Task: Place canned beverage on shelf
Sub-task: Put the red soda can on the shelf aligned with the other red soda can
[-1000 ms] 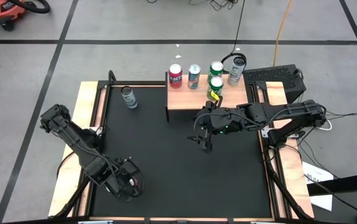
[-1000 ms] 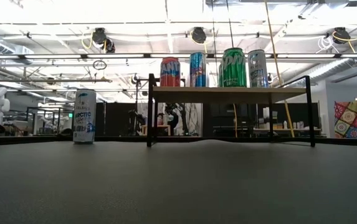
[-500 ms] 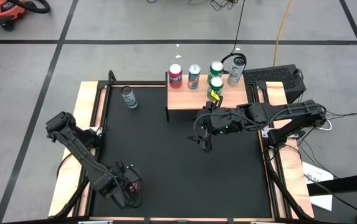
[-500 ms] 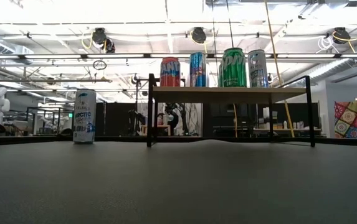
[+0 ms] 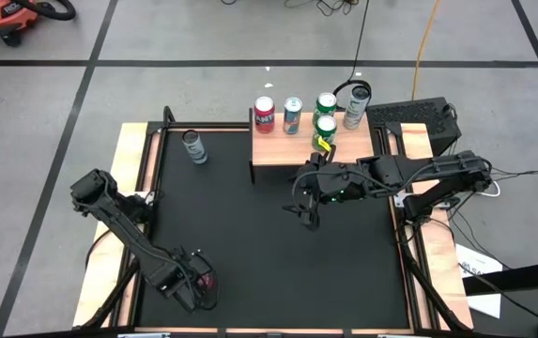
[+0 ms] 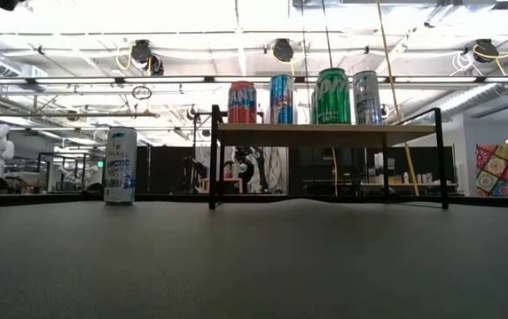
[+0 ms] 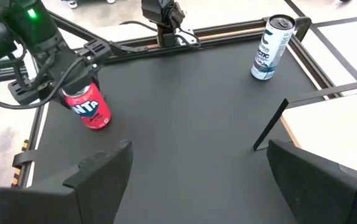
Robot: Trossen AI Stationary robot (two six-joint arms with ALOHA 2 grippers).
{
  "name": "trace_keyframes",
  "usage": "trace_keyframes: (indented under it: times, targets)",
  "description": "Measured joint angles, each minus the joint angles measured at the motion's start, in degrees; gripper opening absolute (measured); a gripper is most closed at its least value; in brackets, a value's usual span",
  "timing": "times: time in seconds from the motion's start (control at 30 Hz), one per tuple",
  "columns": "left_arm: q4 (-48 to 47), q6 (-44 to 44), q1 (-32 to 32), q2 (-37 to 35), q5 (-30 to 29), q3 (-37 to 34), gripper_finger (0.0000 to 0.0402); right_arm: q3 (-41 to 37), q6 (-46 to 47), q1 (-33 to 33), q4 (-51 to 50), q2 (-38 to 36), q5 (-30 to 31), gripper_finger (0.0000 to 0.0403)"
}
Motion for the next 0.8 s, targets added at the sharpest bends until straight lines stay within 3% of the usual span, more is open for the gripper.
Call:
trace_keyframes:
  times: [0.1, 0.37, 0.6, 0.8]
  targets:
    - [-0.13, 0.07, 1.12, -0.39, -0.2, -0.04, 0.0274, 0.0, 0.02, 0.29, -0.88, -0.7, 0.0, 0.0357]
    - [-5.01, 8.14, 6.49, -2.75, -1.32, 1.82, 0.0279, 0.0, 1.2, 1.32, -5.78, -5.08, 2.46, 0.0357]
    - [-15.78, 27.11, 16.33, -6.85, -2.31, 11.33, 0.0283, 0.0, 4.69, 1.6, -12.54, -9.39, 4.5, 0.0357]
    - [-21.48, 46.67, 28.86, -7.5, -5.46, 24.35, 0.0284, 0.0, 6.1, 1.6, -15.03, -10.07, 4.59, 0.0357]
